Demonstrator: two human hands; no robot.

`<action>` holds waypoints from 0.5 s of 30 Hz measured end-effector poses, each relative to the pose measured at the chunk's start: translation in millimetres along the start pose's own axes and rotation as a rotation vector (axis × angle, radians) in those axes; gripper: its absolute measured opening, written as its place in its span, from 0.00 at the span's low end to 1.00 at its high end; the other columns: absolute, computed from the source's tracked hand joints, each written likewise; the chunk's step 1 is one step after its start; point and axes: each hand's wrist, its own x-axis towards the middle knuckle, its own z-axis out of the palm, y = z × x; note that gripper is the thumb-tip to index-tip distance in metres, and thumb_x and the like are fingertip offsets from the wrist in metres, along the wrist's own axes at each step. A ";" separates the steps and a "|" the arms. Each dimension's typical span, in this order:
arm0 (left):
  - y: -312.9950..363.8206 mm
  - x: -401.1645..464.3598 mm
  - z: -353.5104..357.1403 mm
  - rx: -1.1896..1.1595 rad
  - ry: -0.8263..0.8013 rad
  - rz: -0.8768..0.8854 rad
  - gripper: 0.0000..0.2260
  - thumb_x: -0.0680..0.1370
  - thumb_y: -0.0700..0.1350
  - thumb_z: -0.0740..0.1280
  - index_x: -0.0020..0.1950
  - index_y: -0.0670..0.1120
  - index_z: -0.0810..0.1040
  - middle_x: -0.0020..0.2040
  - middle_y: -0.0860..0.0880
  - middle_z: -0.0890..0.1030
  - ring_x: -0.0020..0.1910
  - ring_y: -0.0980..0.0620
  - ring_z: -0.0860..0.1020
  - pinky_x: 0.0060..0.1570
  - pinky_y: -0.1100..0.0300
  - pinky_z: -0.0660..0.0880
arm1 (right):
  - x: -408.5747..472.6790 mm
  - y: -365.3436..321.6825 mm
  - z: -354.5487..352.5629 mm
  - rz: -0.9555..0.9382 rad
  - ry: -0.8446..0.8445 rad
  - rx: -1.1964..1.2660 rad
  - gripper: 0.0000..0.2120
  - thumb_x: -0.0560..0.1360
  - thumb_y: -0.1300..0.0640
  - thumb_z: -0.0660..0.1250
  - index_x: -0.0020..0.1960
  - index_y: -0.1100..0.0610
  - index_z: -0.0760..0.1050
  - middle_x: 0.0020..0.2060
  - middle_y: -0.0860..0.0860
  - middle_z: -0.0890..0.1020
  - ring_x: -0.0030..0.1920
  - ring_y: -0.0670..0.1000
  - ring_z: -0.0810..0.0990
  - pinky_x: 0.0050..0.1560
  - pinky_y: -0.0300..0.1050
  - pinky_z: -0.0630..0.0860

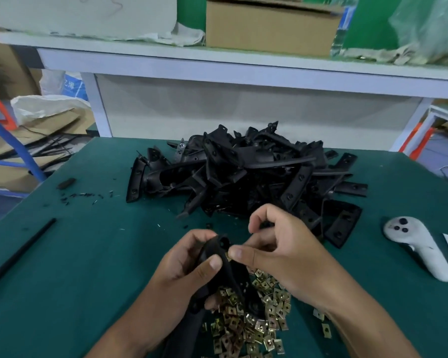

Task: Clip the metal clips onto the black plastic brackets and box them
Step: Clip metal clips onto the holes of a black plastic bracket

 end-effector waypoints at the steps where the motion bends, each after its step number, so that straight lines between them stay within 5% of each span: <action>1: 0.0 1.1 -0.8 -0.025 0.009 -0.004 0.17 0.75 0.53 0.77 0.56 0.45 0.78 0.44 0.44 0.79 0.33 0.53 0.73 0.31 0.59 0.73 | -0.8 0.8 1.5 -0.022 0.038 -0.035 0.15 0.69 0.35 0.75 0.45 0.36 0.69 0.39 0.43 0.86 0.34 0.38 0.79 0.38 0.36 0.72; 5: 1.3 10.7 -8.5 -0.221 0.101 -0.003 0.15 0.79 0.41 0.69 0.60 0.34 0.71 0.59 0.37 0.83 0.24 0.52 0.74 0.23 0.61 0.71 | -8.4 26.7 3.6 0.022 -0.025 -0.268 0.16 0.73 0.29 0.63 0.48 0.40 0.73 0.42 0.38 0.81 0.39 0.37 0.78 0.39 0.32 0.73; 8: 0.5 17.5 -13.1 -0.307 0.204 -0.018 0.17 0.75 0.36 0.62 0.61 0.28 0.70 0.47 0.36 0.84 0.17 0.50 0.69 0.19 0.63 0.69 | -11.8 53.8 9.2 0.021 -0.272 -0.528 0.10 0.75 0.35 0.68 0.48 0.38 0.73 0.43 0.34 0.74 0.47 0.33 0.73 0.45 0.32 0.70; 12: -3.1 18.9 -8.8 -0.340 0.238 -0.034 0.11 0.71 0.34 0.62 0.53 0.33 0.74 0.45 0.36 0.84 0.17 0.49 0.70 0.17 0.63 0.68 | -7.9 64.7 17.4 -0.047 -0.249 -0.629 0.08 0.77 0.41 0.68 0.51 0.40 0.72 0.40 0.32 0.68 0.46 0.29 0.66 0.45 0.32 0.66; 15: -4.4 17.9 -6.6 -0.369 0.203 -0.061 0.08 0.71 0.33 0.63 0.49 0.36 0.77 0.47 0.35 0.83 0.19 0.49 0.72 0.17 0.62 0.69 | -7.4 62.3 20.8 -0.044 -0.217 -0.641 0.06 0.79 0.43 0.66 0.47 0.39 0.69 0.42 0.37 0.69 0.46 0.36 0.68 0.46 0.38 0.68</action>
